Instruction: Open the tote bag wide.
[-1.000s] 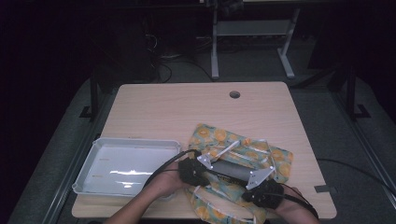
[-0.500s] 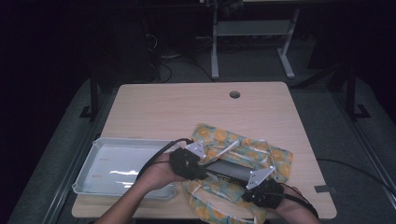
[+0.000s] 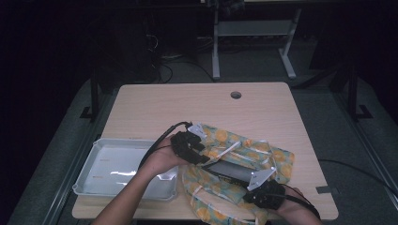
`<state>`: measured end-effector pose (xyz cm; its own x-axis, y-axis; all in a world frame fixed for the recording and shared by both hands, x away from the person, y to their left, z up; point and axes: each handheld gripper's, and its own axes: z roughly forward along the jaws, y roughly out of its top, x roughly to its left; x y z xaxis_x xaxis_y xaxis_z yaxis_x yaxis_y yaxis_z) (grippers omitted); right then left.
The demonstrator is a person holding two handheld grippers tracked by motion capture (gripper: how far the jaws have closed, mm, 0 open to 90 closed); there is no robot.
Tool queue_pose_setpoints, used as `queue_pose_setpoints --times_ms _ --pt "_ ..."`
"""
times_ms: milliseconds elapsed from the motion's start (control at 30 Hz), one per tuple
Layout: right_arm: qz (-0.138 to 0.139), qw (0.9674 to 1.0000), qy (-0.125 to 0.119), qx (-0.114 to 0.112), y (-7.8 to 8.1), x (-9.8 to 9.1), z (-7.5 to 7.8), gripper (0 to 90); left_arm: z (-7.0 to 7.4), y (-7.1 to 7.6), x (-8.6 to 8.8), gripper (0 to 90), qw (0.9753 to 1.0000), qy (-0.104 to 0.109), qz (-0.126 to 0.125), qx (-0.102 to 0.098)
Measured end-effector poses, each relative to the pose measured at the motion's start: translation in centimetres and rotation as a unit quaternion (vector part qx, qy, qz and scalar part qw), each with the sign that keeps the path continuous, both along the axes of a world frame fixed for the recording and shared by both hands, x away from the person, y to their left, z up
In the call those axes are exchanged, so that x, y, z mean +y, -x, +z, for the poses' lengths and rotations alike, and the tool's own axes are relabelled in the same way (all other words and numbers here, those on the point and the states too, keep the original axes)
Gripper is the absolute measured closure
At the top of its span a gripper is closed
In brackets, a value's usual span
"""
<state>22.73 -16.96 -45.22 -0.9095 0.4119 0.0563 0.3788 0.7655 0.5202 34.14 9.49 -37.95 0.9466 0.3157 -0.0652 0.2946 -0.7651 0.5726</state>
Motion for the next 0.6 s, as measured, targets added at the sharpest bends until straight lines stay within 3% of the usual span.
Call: queue_pose_setpoints --times_ms 100,267,500,600 --pt "0.000 1.0000 0.000 0.000 0.0 0.0 0.0 89.5 -0.3 0.5 -0.8 48.4 0.9999 -0.002 -0.013 0.000" --pt "0.001 1.0000 0.001 0.000 0.0 0.0 0.0 89.5 -1.0 0.8 -1.5 52.6 0.9992 -0.030 -0.021 -0.015" --pt "0.001 1.0000 0.001 0.001 -0.1 0.0 0.0 89.5 -1.1 0.9 -1.7 87.5 0.9989 -0.032 -0.029 -0.015" --pt "0.000 1.0000 0.000 0.002 0.0 0.0 0.0 89.5 -1.0 0.9 -1.7 89.7 0.9990 -0.032 -0.028 -0.016"
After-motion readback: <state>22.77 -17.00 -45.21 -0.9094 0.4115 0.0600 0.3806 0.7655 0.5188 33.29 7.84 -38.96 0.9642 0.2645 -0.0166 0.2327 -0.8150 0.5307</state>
